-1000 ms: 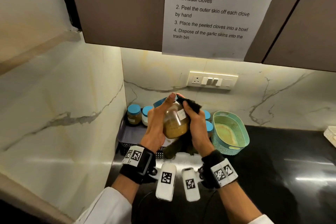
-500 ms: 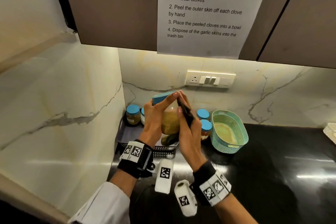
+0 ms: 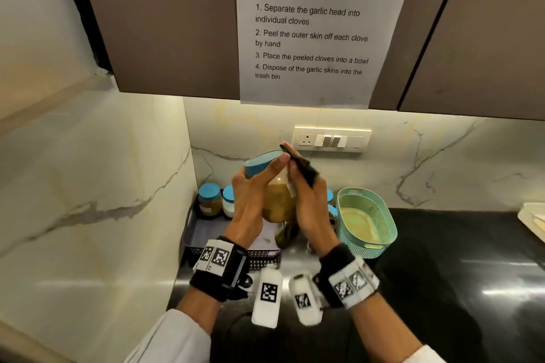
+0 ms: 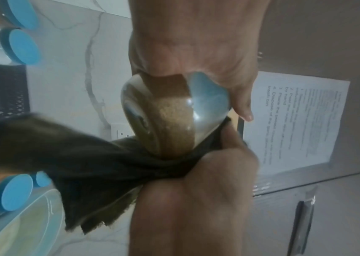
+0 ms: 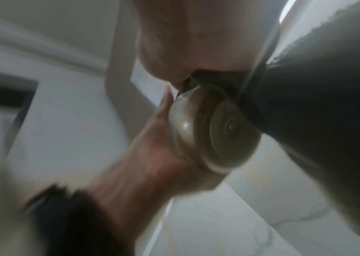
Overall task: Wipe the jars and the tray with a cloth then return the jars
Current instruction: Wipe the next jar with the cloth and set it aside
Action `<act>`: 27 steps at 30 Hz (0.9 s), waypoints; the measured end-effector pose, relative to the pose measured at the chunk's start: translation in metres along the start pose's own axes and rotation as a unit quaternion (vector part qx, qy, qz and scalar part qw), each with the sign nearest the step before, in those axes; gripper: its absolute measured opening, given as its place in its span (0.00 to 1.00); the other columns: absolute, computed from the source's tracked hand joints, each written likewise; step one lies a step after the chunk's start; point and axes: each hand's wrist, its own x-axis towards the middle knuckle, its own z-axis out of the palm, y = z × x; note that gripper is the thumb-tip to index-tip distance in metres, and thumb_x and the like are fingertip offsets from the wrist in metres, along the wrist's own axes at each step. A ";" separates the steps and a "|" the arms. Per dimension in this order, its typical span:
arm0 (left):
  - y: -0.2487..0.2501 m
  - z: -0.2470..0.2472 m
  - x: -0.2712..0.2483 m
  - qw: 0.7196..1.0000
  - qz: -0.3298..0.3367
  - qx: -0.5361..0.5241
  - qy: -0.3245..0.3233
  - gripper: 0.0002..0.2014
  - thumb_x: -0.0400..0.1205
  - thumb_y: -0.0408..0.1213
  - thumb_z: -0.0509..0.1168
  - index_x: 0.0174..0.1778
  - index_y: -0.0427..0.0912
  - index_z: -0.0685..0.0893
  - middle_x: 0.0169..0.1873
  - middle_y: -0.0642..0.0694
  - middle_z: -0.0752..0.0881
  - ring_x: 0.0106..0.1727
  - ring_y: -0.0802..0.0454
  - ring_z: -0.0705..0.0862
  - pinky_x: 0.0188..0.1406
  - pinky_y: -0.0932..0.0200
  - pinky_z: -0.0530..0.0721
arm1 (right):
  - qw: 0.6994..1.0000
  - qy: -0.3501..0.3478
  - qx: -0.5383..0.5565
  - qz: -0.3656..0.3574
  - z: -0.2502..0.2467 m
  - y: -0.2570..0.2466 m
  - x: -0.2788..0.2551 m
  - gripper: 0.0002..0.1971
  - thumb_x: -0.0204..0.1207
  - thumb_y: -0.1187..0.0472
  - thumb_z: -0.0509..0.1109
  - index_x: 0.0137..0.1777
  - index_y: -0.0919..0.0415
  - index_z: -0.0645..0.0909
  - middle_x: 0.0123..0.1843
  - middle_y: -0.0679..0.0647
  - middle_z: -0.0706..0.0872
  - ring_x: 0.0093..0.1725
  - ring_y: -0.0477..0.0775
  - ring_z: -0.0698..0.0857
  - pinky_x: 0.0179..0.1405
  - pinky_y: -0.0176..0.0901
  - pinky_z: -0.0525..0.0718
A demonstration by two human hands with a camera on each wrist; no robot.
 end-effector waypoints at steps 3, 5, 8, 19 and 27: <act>0.008 0.007 0.003 1.000 0.005 0.016 -0.009 0.27 0.65 0.59 0.84 0.53 0.48 0.89 0.46 0.49 0.94 0.51 0.48 0.92 0.58 0.48 0.92 | 0.999 0.027 -0.017 0.020 -0.002 0.002 0.006 0.19 0.90 0.41 0.62 0.70 0.48 0.86 0.61 0.61 0.92 0.65 0.68 0.89 0.64 0.66 0.89; 0.013 0.008 0.009 1.000 -0.003 0.007 -0.002 0.19 0.73 0.52 0.82 0.53 0.46 0.88 0.45 0.47 0.92 0.50 0.46 0.91 0.53 0.51 0.92 | 0.999 0.005 -0.004 -0.046 0.005 0.008 -0.010 0.21 0.88 0.41 0.63 0.79 0.38 0.78 0.79 0.55 0.84 0.80 0.62 0.80 0.75 0.71 0.82; 0.011 0.006 0.010 1.000 0.004 -0.006 -0.005 0.26 0.70 0.57 0.84 0.56 0.45 0.87 0.49 0.45 0.92 0.54 0.43 0.92 0.55 0.50 0.92 | 0.996 -0.029 0.003 -0.087 0.006 0.012 -0.017 0.21 0.89 0.50 0.64 0.80 0.34 0.76 0.84 0.46 0.78 0.86 0.54 0.73 0.80 0.64 0.78; 0.011 0.009 0.012 1.000 0.000 -0.018 -0.006 0.51 0.51 0.74 0.84 0.61 0.40 0.88 0.52 0.40 0.93 0.57 0.39 0.92 0.61 0.39 0.92 | 0.994 -0.019 -0.020 -0.104 0.006 0.004 -0.007 0.19 0.90 0.56 0.63 0.79 0.43 0.79 0.81 0.48 0.81 0.85 0.55 0.74 0.82 0.55 0.77; 0.017 0.007 0.009 1.000 0.001 -0.018 -0.012 0.43 0.58 0.67 0.83 0.60 0.38 0.89 0.50 0.38 0.93 0.57 0.35 0.92 0.59 0.38 0.93 | 0.995 -0.011 -0.017 -0.100 0.009 0.002 -0.018 0.22 0.87 0.46 0.65 0.81 0.37 0.76 0.82 0.54 0.80 0.84 0.58 0.76 0.80 0.64 0.78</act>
